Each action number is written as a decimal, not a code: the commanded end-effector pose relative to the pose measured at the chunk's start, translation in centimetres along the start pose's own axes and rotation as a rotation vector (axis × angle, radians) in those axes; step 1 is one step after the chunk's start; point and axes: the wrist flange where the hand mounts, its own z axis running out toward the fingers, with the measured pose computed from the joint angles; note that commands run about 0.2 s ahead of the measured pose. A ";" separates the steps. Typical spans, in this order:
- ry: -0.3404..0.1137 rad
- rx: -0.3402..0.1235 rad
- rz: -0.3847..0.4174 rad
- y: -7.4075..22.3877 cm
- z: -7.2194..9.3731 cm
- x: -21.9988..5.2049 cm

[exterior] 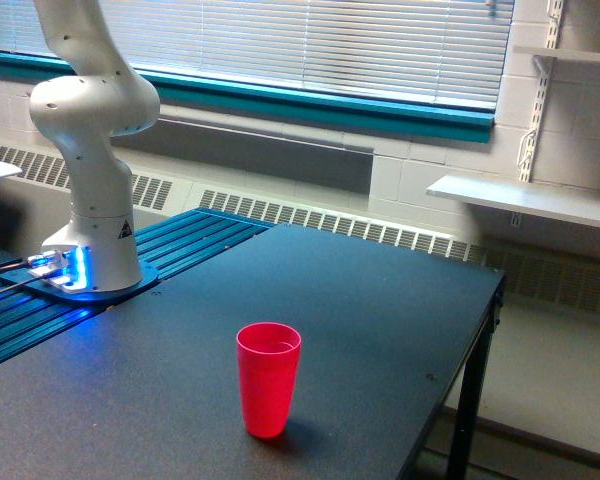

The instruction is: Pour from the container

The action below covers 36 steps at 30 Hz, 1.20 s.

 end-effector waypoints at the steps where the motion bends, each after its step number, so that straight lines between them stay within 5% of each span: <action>1: -0.063 -0.084 0.023 1.8 3.3 -1.6; 23: -0.099 -0.257 0.123 8.1 4.9 -3.4; 36: -0.126 -0.291 0.182 13.1 6.8 -6.0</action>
